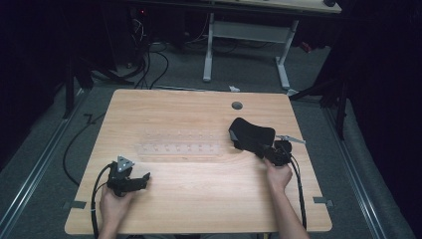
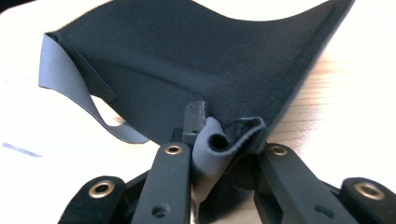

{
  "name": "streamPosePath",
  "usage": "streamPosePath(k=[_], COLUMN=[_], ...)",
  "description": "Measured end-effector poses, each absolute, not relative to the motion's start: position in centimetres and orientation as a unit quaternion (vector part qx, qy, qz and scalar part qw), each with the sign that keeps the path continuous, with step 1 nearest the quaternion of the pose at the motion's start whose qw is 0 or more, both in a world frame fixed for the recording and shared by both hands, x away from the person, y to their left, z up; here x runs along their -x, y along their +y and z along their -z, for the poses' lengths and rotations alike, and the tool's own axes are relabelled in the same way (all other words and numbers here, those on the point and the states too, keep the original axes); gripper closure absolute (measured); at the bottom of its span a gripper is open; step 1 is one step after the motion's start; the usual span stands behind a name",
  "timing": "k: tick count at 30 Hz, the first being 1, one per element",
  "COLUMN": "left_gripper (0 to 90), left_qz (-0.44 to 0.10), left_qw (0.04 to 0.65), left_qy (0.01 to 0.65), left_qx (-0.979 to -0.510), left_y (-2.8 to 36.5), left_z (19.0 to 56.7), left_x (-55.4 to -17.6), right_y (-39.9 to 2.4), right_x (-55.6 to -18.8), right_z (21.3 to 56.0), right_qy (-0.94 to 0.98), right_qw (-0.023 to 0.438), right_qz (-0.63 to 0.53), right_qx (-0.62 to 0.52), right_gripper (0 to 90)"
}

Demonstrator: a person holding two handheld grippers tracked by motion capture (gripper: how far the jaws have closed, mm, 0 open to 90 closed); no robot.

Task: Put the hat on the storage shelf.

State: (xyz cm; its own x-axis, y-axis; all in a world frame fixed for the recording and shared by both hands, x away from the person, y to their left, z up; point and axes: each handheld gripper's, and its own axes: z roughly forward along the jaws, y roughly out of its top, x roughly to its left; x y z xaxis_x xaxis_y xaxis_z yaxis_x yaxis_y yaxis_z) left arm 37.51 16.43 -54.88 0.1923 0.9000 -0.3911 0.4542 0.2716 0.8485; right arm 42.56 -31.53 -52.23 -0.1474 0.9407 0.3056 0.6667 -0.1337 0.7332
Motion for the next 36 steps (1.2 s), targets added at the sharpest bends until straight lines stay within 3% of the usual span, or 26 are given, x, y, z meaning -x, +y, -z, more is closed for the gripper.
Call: streamPosePath(k=[7,36], left_gripper=[17.4,17.5], left_qz=[-0.212,-0.210], left_qw=[0.526,0.527], left_qy=[0.599,0.600], left_qx=[-0.565,-0.564], left_y=[16.4,16.5], left_z=[54.9,54.9], left_x=[-37.5,-37.6], right_y=[-31.9,-33.4], right_x=[-42.5,-39.6], right_z=[51.9,49.3], right_qy=[0.624,0.641], right_qw=[0.162,0.164], right_qz=[-0.427,-0.438], right_qx=[-0.635,-0.609], right_gripper=[83.8,84.3])
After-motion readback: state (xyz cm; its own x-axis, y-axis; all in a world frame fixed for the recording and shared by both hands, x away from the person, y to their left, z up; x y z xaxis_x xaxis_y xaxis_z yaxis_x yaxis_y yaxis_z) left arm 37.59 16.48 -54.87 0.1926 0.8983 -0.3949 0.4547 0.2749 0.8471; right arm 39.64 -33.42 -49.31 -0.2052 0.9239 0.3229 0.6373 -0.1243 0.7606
